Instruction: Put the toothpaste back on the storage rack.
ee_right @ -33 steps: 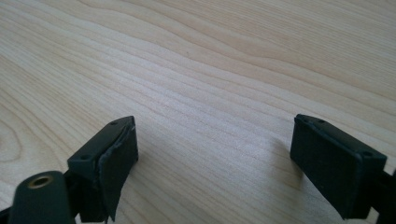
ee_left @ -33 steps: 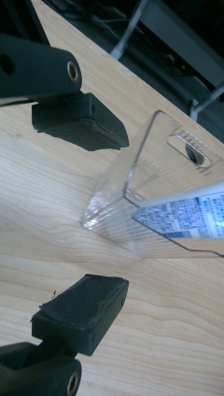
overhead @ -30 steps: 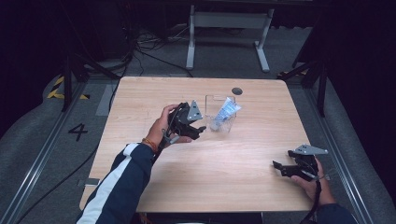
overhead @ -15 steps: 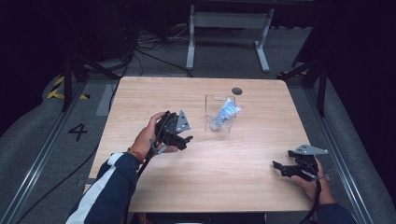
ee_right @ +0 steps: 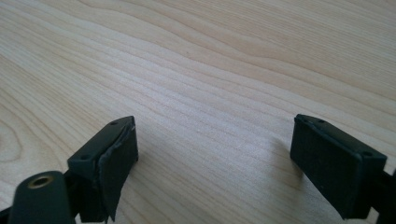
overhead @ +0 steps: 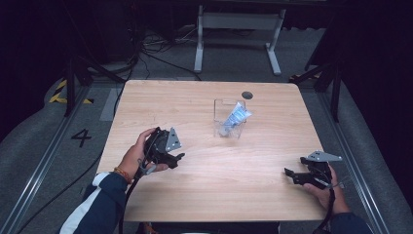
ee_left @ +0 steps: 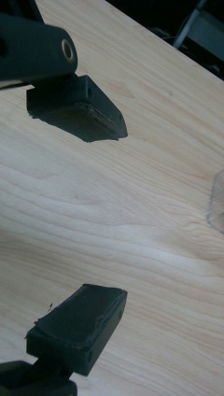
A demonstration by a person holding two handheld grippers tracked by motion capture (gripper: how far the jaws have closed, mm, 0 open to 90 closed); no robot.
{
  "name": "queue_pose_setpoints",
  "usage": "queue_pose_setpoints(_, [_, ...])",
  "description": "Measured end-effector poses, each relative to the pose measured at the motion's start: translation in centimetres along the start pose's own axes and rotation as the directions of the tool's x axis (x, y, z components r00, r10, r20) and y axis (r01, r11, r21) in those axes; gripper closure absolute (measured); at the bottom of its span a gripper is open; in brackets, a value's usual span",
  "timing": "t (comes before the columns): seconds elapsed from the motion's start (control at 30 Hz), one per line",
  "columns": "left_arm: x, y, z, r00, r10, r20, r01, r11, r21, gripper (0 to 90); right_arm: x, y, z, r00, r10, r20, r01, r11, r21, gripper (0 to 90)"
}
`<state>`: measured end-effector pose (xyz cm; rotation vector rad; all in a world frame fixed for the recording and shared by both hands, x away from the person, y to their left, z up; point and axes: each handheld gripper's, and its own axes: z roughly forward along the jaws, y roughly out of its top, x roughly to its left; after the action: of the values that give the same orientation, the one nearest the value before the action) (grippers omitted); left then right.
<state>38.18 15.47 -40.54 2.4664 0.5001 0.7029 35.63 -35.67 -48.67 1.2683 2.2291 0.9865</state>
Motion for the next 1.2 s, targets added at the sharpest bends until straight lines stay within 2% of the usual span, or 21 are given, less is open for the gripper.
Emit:
queue_pose_setpoints(0.03, [0.0,-0.7,-0.4,1.0000,0.000,-0.002,0.000,0.9999,0.011,19.8,0.0,0.0,0.0,1.0000,0.000,0.000,0.000,1.0000,0.000,15.4])
queue_pose_setpoints(0.07, [0.0,-0.7,-0.4,1.0000,0.000,-0.002,0.000,0.9999,0.011,19.8,0.0,0.0,0.0,1.0000,0.000,0.000,0.000,1.0000,0.000,15.4])
queue_pose_setpoints(0.2, [-0.3,-2.4,-1.0,0.9999,-0.011,-0.007,0.011,0.9997,0.024,19.6,0.0,0.0,0.0,1.0000,0.000,0.000,0.000,1.0000,0.000,15.3])
queue_pose_setpoints(0.23, [-0.4,-3.5,-1.2,0.9995,-0.032,-0.004,0.033,0.9990,0.029,19.6,0.0,0.0,0.0,1.0000,0.000,0.000,0.000,1.0000,0.000,15.3])
queue_pose_setpoints(0.33, [-0.6,-4.8,-1.7,0.9990,-0.045,-0.007,0.045,0.9982,0.040,19.3,0.0,0.0,0.0,1.0000,0.000,0.000,0.000,1.0000,0.000,15.3])
queue_pose_setpoints(0.4, [-0.7,-5.9,-2.0,0.9973,-0.074,-0.004,0.074,0.9964,0.042,19.2,0.0,0.0,0.0,1.0000,0.000,0.000,0.000,1.0000,0.000,15.3])
queue_pose_setpoints(0.43, [-0.7,-5.9,-2.0,0.9973,-0.074,-0.004,0.074,0.9964,0.042,19.2,0.0,0.0,0.0,1.0000,0.000,0.000,0.000,1.0000,0.000,15.3])
queue_pose_setpoints(0.57, [-0.9,-8.2,-2.5,0.9907,-0.135,0.017,0.135,0.9906,0.024,18.7,0.0,0.0,0.0,1.0000,0.000,0.000,0.000,1.0000,0.000,15.3])
queue_pose_setpoints(0.63, [-1.1,-9.0,-2.7,0.9889,-0.148,0.017,0.147,0.9887,0.026,18.6,0.0,0.0,0.0,1.0000,0.000,0.000,0.000,1.0000,0.000,15.3])
queue_pose_setpoints(0.77, [-1.2,-10.6,-2.9,0.9821,-0.186,0.030,0.185,0.9821,0.037,18.3,0.0,0.0,0.0,1.0000,0.000,0.000,0.000,1.0000,0.000,15.3])
queue_pose_setpoints(0.9, [-1.1,-12.1,-3.2,0.9671,-0.249,0.054,0.248,0.9686,0.012,18.1,0.0,0.0,0.0,1.0000,0.000,0.000,0.000,1.0000,0.000,15.3])
queue_pose_setpoints(1.03, [-1.1,-12.9,-3.3,0.9622,-0.266,0.058,0.266,0.9639,0.008,17.4,0.0,0.0,0.0,1.0000,0.000,0.000,0.000,1.0000,0.000,15.4])
queue_pose_setpoints(1.1, [-1.0,-13.6,-3.3,0.9522,-0.297,0.070,0.298,0.9545,0.001,17.4,0.0,0.0,0.0,1.0000,0.000,0.000,0.000,1.0000,0.000,15.4])
queue_pose_setpoints(1.13, [-1.1,-14.2,-3.4,0.9432,-0.324,0.074,0.325,0.9458,-0.001,17.5,0.0,0.0,0.0,1.0000,0.000,0.000,0.000,1.0000,0.000,15.3])
queue_pose_setpoints(1.17, [-1.1,-14.2,-3.4,0.9432,-0.324,0.074,0.325,0.9458,-0.001,17.6,0.0,0.0,0.0,1.0000,0.000,0.000,0.000,1.0000,0.000,15.4])
queue_pose_setpoints(1.2, [-1.0,-14.5,-3.4,0.9395,-0.333,0.079,0.334,0.9425,0.000,17.6,0.0,0.0,0.0,1.0000,0.000,0.000,0.000,1.0000,0.000,15.3])
